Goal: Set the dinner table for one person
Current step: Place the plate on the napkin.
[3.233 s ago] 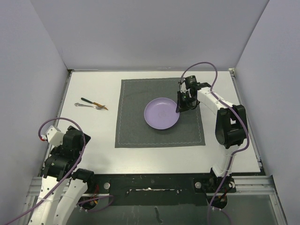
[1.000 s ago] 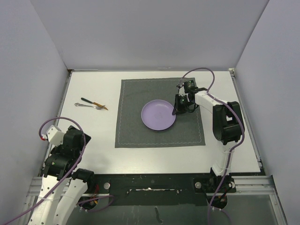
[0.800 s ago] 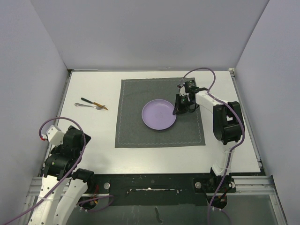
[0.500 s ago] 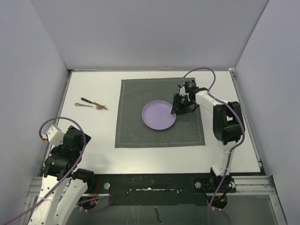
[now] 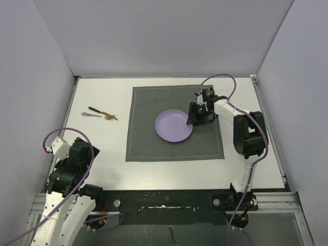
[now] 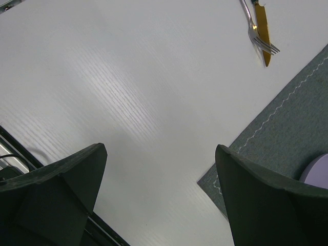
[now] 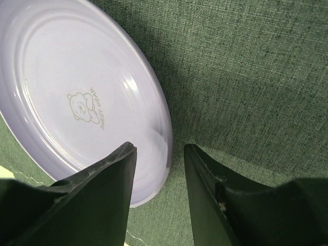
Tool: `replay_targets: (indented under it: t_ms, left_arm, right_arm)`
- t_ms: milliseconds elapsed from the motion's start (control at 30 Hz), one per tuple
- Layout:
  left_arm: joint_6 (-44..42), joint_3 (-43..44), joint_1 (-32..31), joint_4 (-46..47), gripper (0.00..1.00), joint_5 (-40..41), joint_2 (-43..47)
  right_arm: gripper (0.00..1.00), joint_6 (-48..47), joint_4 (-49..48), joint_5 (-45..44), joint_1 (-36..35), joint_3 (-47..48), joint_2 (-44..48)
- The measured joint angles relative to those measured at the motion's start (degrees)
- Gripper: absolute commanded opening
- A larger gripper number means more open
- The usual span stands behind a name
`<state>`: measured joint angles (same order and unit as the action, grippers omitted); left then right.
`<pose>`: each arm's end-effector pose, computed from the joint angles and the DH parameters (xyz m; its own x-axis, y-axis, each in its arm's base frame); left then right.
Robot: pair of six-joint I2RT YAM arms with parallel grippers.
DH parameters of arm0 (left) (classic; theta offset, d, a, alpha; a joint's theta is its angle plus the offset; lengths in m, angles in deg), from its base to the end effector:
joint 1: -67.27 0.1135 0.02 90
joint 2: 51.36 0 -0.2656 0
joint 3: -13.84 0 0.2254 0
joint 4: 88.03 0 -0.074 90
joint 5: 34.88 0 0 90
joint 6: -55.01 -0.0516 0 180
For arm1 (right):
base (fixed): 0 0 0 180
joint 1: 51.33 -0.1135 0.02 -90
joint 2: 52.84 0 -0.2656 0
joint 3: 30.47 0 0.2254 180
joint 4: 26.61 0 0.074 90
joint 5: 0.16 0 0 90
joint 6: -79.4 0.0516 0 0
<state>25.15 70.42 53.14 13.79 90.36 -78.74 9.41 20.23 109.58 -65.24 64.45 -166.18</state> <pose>0.0627 0.0149 0.2580 -0.2187 -0.6754 -0.7043 -0.7181 0.6001 -0.3524 0.3747 0.1108 0.1748 -0.9527 0.0959 -0.2883 -0.0399 0.9013 0.4314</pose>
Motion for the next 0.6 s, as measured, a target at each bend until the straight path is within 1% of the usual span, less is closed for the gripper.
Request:
replay_targets:
  t_ms: [167,400,533,600]
  left_arm:
    - [0.0,0.0,0.0,0.0,0.87,-0.1,0.0]
    - [-0.3,0.0,0.0,2.1,0.89,-0.6,-1.4]
    - [-1.3,0.0,0.0,6.7,0.90,0.4,-5.8]
    - [-1.3,0.3,0.0,9.2,0.90,1.9,-10.2]
  right_arm:
    - [0.46,-0.1,1.2,-1.7,0.0,-1.0,3.6]
    - [0.47,-0.2,2.8,-3.9,0.0,-1.0,11.0]
    - [0.47,-0.3,4.1,-5.5,-0.7,-1.1,14.8]
    - [0.48,-0.5,4.9,-6.7,-1.6,-1.3,17.4]
